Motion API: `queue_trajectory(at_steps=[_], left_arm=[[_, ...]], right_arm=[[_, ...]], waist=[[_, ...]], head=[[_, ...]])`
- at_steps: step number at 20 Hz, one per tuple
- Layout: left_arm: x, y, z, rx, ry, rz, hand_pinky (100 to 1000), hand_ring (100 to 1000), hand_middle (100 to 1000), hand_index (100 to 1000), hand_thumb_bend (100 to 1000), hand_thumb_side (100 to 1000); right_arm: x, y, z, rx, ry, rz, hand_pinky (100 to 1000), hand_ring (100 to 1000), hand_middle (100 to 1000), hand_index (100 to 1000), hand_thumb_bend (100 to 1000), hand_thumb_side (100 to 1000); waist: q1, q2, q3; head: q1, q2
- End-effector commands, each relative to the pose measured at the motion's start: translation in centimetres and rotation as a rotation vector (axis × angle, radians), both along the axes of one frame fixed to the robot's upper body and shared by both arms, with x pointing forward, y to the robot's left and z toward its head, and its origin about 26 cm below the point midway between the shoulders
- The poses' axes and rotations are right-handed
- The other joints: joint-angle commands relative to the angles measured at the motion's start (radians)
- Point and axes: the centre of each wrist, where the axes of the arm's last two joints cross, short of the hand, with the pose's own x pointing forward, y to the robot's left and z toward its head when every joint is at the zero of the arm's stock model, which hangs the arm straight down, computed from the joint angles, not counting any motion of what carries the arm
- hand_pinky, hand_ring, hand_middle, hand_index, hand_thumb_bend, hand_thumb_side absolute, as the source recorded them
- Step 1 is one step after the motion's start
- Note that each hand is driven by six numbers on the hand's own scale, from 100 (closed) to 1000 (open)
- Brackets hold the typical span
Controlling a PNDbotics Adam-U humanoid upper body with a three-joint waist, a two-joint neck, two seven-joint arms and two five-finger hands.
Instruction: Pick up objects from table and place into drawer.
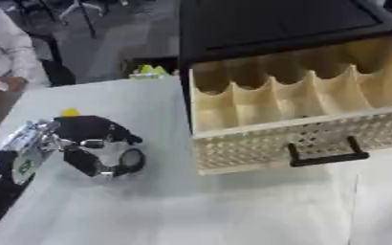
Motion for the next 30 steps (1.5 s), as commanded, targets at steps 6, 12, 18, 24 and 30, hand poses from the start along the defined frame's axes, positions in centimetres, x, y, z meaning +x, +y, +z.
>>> queue_trajectory(at_steps=[6,12,18,24,30], left_arm=[[0.1,1.1,0.5,0.187,0.034,-0.084,732,788,753,980,239,1000],[0.3,1.4,0.1,0.175,-0.003,-0.083,718,779,748,975,164,1000],[0.5,1.6,-0.2,0.162,-0.025,-0.085,712,775,747,976,137,1000],[0.7,1.6,-0.4,0.156,-0.042,-0.088,708,770,750,999,133,1000],[0.8,1.4,-0.7,0.164,-0.047,-0.092,706,767,749,1000,140,1000]], right_arm=[[-0.5,-0.1,0.9,0.006,-0.036,0.005,233,464,447,652,868,987],[-0.5,0.0,0.9,0.006,-0.037,0.007,233,463,447,652,868,987],[-0.5,0.0,0.9,0.006,-0.038,0.009,231,463,446,651,868,987],[-0.5,0.0,0.9,0.006,-0.037,0.01,229,462,445,648,868,987],[-0.5,0.0,0.9,0.008,-0.036,0.007,229,462,445,647,868,987]], waist=[[-0.011,-0.016,-0.001],[-0.011,-0.013,-0.005],[-0.011,-0.01,-0.007],[-0.01,-0.007,-0.009],[-0.008,-0.007,-0.01]], head=[[0.003,-0.017],[0.007,-0.022],[0.009,-0.028],[0.011,-0.031],[0.01,-0.027]])
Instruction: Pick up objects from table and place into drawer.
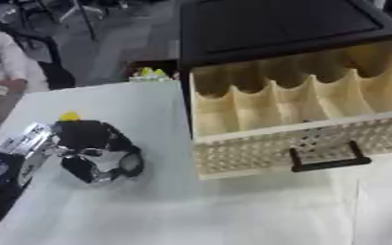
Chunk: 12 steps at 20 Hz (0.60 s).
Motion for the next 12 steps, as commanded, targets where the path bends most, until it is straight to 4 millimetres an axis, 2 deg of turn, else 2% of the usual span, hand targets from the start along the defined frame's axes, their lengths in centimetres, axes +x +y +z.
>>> queue_trajectory(at_steps=[1,12], left_arm=[[0.07,0.57,-0.86,0.053,0.027,0.019,705,765,749,1000,138,1000],[0.29,0.19,-1.29,0.045,0.035,0.011,699,759,752,1000,100,1000]], right_arm=[[-0.5,-0.1,0.78,0.0,-0.032,0.003,230,462,445,647,868,987],[-0.46,-0.22,0.6,0.01,-0.026,-0.006,233,463,444,644,868,987]], waist=[[-0.007,-0.011,-0.003],[-0.006,-0.019,-0.001]], head=[[0.002,-0.009],[0.0,-0.003]])
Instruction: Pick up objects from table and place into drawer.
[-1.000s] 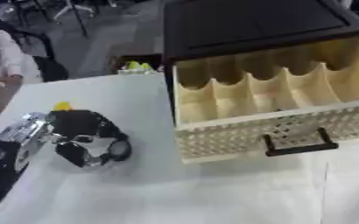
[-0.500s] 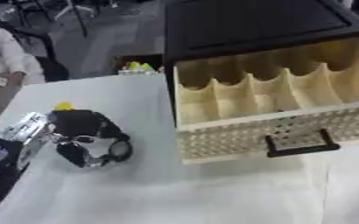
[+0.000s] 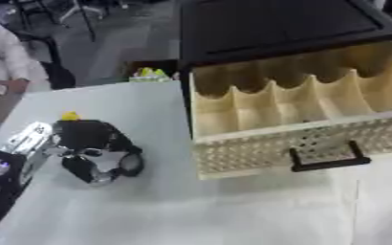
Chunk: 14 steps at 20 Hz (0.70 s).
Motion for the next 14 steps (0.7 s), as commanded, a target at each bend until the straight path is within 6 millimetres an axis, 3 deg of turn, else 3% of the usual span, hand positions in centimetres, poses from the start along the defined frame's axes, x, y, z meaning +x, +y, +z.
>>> queue_trajectory(at_steps=[1,7,14], left_arm=[[0.16,0.27,-1.11,0.036,0.04,0.018,699,759,752,1000,100,1000],[0.11,0.41,-0.95,0.028,0.04,0.019,702,763,760,1000,100,1000],[0.15,-0.19,-0.92,0.024,0.052,0.007,711,827,845,1000,100,1000]], right_arm=[[-0.47,-0.11,0.63,0.004,-0.029,-0.001,234,463,445,644,868,987],[-0.45,-0.15,0.53,0.009,-0.026,-0.003,238,464,445,643,868,987],[-0.42,-0.11,0.42,0.017,-0.022,-0.001,245,466,447,644,868,987]], waist=[[-0.007,-0.016,-0.001],[-0.008,-0.021,0.005],[-0.008,-0.03,0.006]], head=[[0.0,-0.004],[0.001,-0.011],[0.003,-0.01]])
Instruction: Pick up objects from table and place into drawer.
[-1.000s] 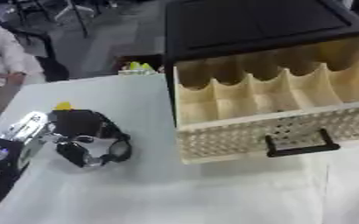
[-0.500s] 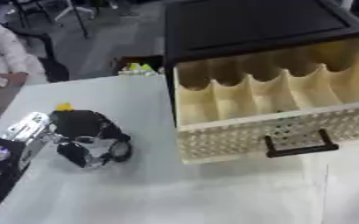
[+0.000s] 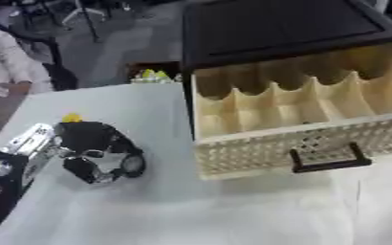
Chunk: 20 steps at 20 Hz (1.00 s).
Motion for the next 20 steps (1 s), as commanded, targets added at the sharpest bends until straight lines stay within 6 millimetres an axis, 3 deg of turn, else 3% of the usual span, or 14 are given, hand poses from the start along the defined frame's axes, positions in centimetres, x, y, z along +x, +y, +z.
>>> queue_trajectory(at_steps=[1,20], left_arm=[[0.1,-0.3,-0.4,0.033,0.03,-0.003,712,831,848,1000,100,1000],[0.0,-1.6,0.8,-0.019,0.096,-0.032,712,851,873,1000,100,1000]], right_arm=[[-0.5,-0.1,0.6,0.002,-0.027,-0.001,246,466,448,644,868,987],[-0.4,-0.1,0.2,0.017,-0.014,-0.001,257,469,450,641,868,987]], waist=[[-0.008,-0.022,-0.002],[-0.004,-0.044,-0.002]], head=[[0.003,-0.008],[-0.002,0.007]])
